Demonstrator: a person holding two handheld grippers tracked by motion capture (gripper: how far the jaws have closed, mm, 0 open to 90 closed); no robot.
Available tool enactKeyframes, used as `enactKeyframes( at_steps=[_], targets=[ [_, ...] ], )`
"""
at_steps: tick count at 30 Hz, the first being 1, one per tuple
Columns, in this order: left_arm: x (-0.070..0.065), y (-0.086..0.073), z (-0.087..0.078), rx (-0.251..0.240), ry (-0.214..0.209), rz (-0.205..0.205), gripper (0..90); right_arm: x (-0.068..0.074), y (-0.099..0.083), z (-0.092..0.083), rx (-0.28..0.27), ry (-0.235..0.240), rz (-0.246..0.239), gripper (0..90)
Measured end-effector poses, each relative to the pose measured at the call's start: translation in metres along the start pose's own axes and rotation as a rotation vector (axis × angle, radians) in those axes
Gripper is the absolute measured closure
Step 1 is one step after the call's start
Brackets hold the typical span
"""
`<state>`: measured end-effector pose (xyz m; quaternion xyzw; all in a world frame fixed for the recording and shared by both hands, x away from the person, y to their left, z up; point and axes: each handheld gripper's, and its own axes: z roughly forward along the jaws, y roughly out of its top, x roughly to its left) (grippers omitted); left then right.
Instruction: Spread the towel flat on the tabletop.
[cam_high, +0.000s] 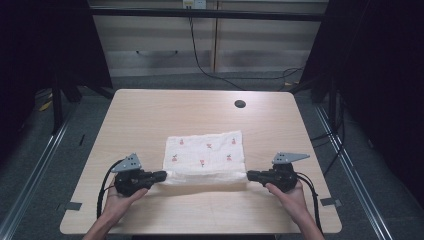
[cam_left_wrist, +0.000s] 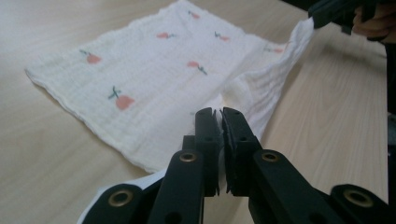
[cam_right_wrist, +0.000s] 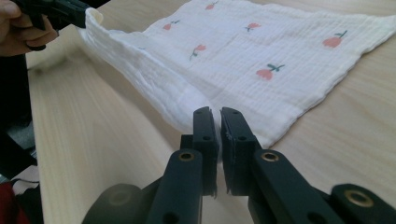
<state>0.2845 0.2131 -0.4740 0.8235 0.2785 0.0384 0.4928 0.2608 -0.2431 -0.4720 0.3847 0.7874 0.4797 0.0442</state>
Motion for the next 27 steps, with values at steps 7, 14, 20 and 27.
enactKeyframes(
  at_steps=[7,14,20,27],
  targets=[
    [-0.011,-0.014,0.0,0.037,-0.016,-0.013,80.7,0.009,-0.017,-0.001,0.045,0.007,0.008,82.4],
    [-0.025,-0.02,-0.012,0.016,-0.052,-0.015,75.1,0.017,-0.027,-0.005,0.06,0.034,0.005,78.4],
    [-0.033,-0.014,-0.015,-0.024,-0.072,-0.014,72.2,0.026,-0.035,-0.012,0.065,0.046,0.009,77.0],
    [-0.026,-0.002,-0.035,-0.116,-0.029,-0.049,68.1,0.029,-0.035,-0.02,0.035,0.035,0.008,75.2]
  ],
)
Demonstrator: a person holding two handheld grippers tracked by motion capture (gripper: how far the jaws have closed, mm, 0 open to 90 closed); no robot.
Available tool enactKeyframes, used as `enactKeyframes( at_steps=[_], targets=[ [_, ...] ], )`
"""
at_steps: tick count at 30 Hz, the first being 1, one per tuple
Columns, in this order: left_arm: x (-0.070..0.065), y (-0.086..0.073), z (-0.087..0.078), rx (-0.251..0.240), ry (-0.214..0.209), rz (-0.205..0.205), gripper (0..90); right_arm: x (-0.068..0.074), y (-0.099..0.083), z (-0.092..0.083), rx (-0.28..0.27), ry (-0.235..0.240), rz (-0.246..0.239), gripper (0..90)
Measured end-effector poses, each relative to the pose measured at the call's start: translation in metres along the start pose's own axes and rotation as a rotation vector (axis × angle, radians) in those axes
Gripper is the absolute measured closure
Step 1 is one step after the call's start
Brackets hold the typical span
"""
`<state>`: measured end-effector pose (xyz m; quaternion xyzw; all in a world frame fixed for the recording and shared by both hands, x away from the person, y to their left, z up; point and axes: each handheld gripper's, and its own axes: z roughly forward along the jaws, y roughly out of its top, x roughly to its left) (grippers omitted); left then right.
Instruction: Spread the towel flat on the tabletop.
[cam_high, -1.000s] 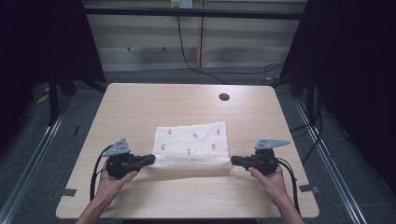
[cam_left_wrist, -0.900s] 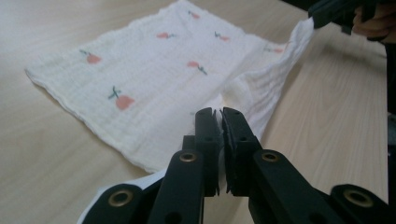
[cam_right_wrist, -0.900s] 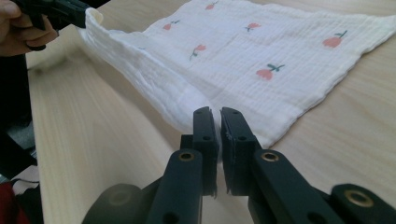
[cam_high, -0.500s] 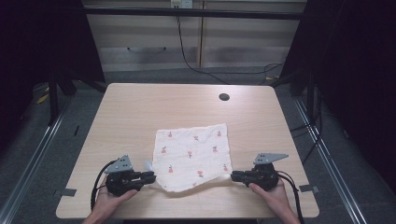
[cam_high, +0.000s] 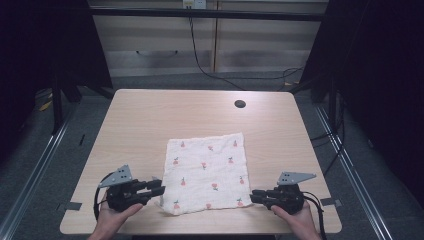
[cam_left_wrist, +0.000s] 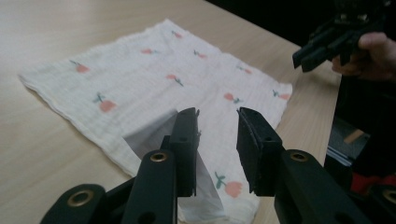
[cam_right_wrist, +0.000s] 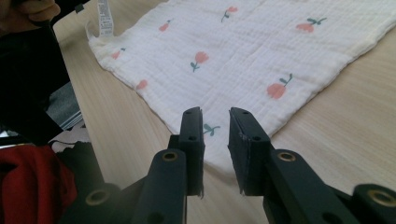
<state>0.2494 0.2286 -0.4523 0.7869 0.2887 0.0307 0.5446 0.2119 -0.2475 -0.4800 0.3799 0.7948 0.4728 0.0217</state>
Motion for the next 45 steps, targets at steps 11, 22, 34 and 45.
enactKeyframes(
  at_steps=[11,22,34,45],
  targets=[
    [0.008,0.014,-0.022,-0.051,0.043,-0.013,63.7,-0.007,0.022,-0.001,-0.045,-0.04,-0.015,70.7],
    [0.039,0.007,0.028,0.143,0.101,-0.065,59.6,-0.029,0.048,0.035,0.026,-0.034,-0.026,60.5],
    [0.061,0.007,0.067,0.26,0.116,-0.045,61.0,-0.056,0.072,0.07,0.097,-0.116,-0.055,63.2],
    [0.059,0.0,0.081,0.302,0.116,-0.012,69.4,-0.067,0.066,0.075,0.112,-0.155,-0.052,60.5]
  ],
)
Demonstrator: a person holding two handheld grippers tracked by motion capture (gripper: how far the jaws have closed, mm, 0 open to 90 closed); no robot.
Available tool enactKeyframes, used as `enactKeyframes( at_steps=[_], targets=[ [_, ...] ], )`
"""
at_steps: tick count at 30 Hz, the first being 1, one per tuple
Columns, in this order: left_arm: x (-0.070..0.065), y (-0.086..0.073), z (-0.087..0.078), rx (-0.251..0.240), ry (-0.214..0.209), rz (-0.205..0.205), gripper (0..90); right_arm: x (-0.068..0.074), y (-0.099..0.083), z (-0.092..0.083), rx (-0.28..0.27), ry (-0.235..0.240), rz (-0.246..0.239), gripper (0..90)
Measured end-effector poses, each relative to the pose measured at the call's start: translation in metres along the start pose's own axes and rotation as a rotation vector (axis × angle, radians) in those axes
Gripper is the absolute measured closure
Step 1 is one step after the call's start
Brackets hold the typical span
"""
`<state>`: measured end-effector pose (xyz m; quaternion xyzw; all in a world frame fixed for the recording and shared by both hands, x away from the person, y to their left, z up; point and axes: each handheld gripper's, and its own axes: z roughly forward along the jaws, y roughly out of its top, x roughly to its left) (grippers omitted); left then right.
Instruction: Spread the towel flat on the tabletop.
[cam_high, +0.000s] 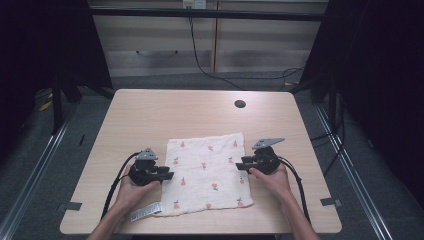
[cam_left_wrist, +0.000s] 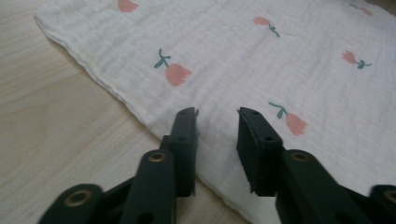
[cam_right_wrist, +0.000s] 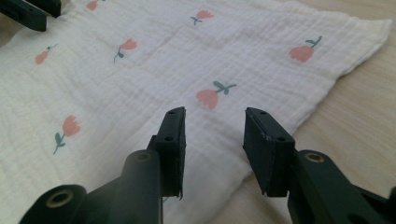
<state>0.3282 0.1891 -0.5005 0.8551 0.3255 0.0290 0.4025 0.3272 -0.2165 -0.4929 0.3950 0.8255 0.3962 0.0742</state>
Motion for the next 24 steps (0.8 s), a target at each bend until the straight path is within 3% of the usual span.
enactKeyframes(
  at_steps=[7,12,18,24],
  targets=[
    [0.0,-0.002,0.001,-0.002,0.035,0.03,85.1,-0.002,-0.005,0.006,0.04,-0.052,-0.036,66.5],
    [0.001,-0.003,0.002,-0.009,0.034,0.032,88.3,0.001,-0.007,0.005,0.049,-0.074,-0.081,82.4],
    [0.002,-0.004,0.002,-0.013,0.022,0.017,88.5,-0.001,-0.017,-0.004,0.031,-0.028,-0.038,87.7],
    [0.002,-0.005,0.001,-0.017,0.01,0.009,88.4,0.005,-0.025,-0.012,0.042,-0.024,-0.027,87.7]
  ],
)
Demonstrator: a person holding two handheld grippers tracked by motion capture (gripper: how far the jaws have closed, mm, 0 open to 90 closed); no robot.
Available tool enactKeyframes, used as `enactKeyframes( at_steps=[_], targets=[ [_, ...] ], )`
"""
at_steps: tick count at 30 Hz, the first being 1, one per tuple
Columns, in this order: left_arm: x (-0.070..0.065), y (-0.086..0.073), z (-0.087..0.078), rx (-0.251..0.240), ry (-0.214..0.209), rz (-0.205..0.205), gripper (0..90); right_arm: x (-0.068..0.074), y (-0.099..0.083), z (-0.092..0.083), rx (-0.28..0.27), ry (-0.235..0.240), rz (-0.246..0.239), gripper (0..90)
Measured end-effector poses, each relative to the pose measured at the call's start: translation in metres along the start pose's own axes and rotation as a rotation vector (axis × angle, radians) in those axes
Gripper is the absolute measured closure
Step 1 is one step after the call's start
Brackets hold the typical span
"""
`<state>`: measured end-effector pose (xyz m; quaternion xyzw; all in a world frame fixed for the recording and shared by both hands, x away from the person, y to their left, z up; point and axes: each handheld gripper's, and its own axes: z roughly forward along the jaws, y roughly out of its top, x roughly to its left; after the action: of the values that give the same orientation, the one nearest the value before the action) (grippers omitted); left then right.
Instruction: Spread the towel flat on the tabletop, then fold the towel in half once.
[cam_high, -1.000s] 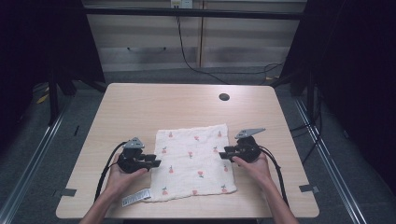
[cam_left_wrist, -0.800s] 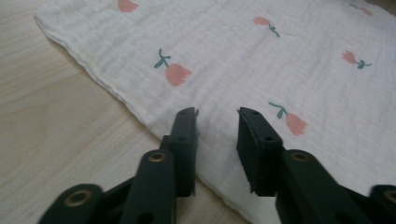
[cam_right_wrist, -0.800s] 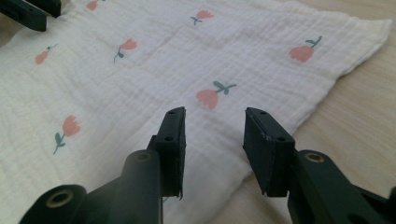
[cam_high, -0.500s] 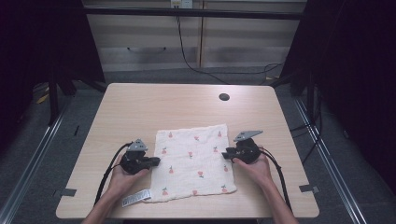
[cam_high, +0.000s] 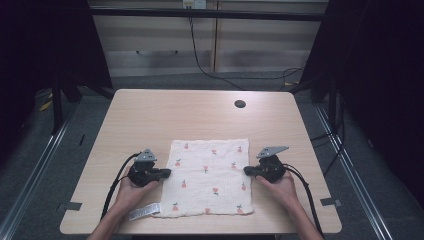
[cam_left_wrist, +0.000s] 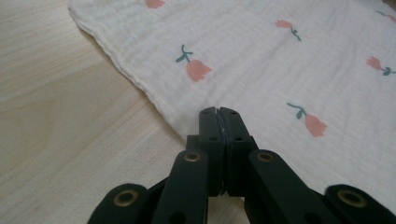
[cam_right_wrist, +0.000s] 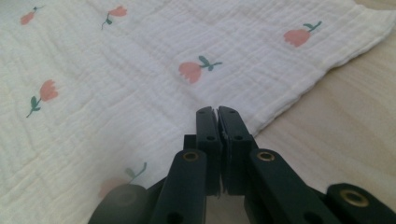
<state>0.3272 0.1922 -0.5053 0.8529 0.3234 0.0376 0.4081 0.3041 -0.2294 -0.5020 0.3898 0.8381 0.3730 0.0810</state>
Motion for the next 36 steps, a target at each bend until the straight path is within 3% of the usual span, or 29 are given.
enactKeyframes(
  at_steps=[4,11,18,21,23,26,32,36],
  targets=[
    [-0.002,-0.005,-0.002,-0.005,-0.054,-0.032,88.9,0.002,-0.006,-0.005,-0.001,0.013,0.014,87.7],
    [-0.012,-0.009,-0.008,0.022,-0.049,-0.003,89.4,0.009,-0.01,-0.009,-0.001,0.01,0.023,87.4],
    [-0.015,-0.01,-0.011,0.036,-0.05,0.0,88.8,0.024,-0.01,-0.01,0.031,-0.001,-0.03,86.9],
    [-0.014,-0.01,-0.011,0.038,-0.069,0.002,86.2,0.021,-0.01,-0.01,0.019,0.031,-0.007,81.8],
    [-0.015,-0.01,-0.011,0.035,-0.082,0.006,82.0,0.018,-0.009,-0.012,0.017,0.023,0.001,77.7],
    [-0.014,-0.01,-0.013,0.017,-0.086,-0.005,75.5,0.01,-0.004,-0.015,-0.034,0.038,0.029,76.2],
    [-0.002,-0.008,-0.028,-0.054,-0.045,-0.036,66.8,-0.005,0.01,-0.019,-0.102,0.024,0.066,71.3],
    [0.007,-0.01,-0.028,-0.05,-0.026,-0.074,63.5,-0.006,0.02,-0.015,-0.093,0.024,0.049,69.7]
  ],
)
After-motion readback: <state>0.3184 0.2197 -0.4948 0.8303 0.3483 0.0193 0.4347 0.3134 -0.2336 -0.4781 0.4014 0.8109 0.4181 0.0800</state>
